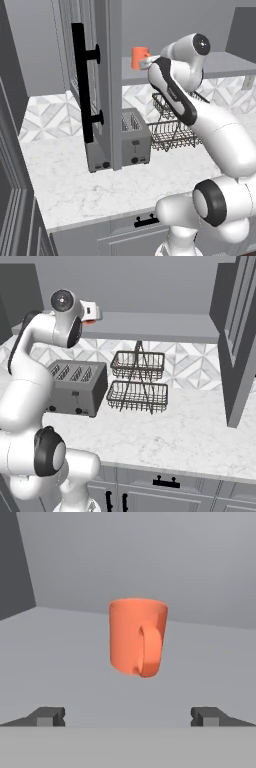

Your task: Gather all objects into one cabinet and sort the glasses and bowls to opposite sides.

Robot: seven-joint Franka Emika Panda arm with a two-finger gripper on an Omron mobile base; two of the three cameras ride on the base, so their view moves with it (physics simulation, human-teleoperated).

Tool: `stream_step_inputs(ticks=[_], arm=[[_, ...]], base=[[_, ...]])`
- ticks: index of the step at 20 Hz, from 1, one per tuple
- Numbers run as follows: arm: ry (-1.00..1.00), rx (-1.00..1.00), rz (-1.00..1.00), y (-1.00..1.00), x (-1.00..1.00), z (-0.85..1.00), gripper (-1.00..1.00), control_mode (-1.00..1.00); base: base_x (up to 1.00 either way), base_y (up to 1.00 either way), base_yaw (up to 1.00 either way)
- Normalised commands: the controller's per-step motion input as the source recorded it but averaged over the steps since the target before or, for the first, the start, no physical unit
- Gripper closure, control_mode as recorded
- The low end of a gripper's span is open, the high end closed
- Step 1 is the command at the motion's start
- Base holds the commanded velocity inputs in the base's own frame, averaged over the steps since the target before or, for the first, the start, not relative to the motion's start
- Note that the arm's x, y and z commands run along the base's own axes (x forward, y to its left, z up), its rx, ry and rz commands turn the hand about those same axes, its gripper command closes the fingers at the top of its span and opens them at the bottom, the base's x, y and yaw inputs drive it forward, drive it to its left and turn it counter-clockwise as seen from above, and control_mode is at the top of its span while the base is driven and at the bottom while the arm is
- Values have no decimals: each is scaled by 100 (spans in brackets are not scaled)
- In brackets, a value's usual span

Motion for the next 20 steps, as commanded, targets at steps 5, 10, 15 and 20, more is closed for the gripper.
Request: stream_step_inputs(ticks=[5,10,15,20], arm=[[0,0,0,0,28,3,-100,-100],[0,0,0,0,29,0,-100,-100],[0,0,0,0,19,0,-100,-100],[0,0,0,0,9,0,-100,-100]], base=[[0,0,0],[0,0,0],[0,0,0],[0,0,0]])
